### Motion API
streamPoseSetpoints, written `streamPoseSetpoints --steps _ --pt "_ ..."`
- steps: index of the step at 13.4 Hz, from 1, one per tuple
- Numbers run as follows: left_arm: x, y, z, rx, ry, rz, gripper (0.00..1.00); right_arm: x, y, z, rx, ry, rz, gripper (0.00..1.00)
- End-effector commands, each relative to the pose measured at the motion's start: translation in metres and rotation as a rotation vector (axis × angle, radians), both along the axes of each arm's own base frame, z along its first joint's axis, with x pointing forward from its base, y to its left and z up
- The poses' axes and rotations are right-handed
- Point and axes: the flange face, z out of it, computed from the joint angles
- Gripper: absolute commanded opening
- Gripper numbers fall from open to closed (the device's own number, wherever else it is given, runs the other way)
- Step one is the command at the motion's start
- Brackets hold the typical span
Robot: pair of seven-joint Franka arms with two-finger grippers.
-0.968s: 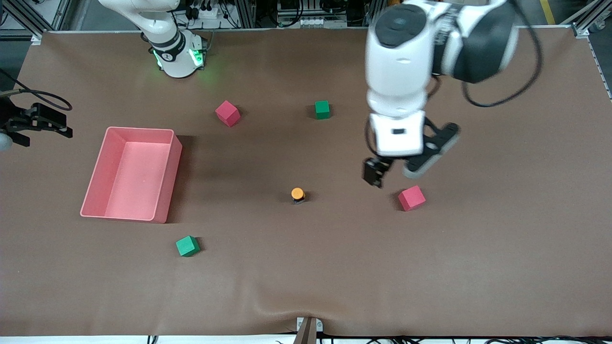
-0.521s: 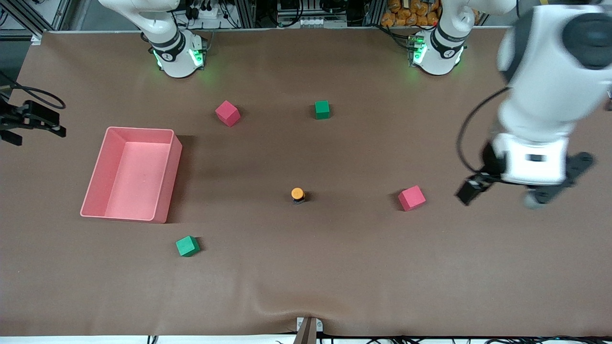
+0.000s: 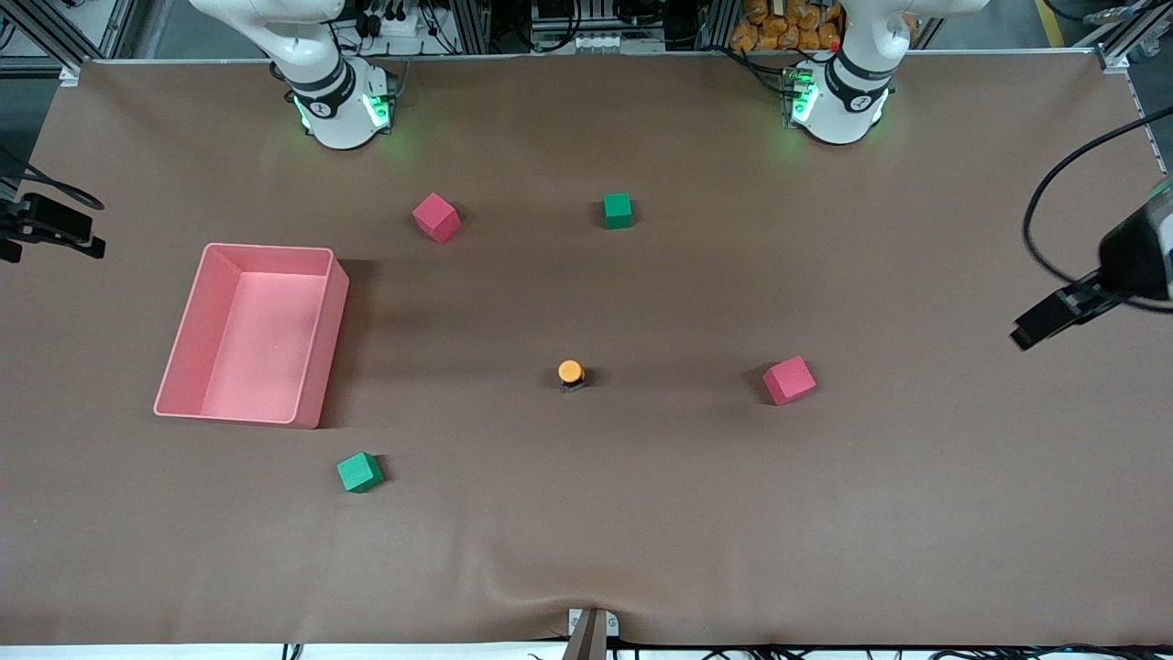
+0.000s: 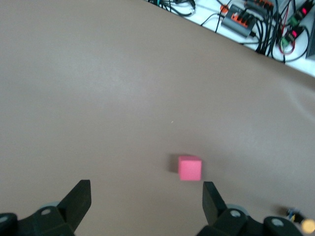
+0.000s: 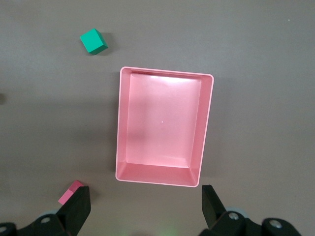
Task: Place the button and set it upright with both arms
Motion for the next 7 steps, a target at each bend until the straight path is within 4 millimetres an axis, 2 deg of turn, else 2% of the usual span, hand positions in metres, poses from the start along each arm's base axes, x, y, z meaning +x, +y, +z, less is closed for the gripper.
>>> streamPoseSetpoints --steps 1,4,7 --pt "-0.039 0.017 0.002 -0.023 0.029 -0.063 1.0 -0.007 0.0 0.01 -0.026 0.007 -0.021 1.0" --pt "-0.062 0.023 -0.001 -0.014 0.051 -0.087 1.0 -0.007 0.002 0.01 -0.026 0.007 -0.019 1.0" --pt "-0.08 0.009 -0.001 0.005 0.07 -0.121 1.0 -0.007 0.004 0.01 -0.029 0.008 -0.051 1.0"
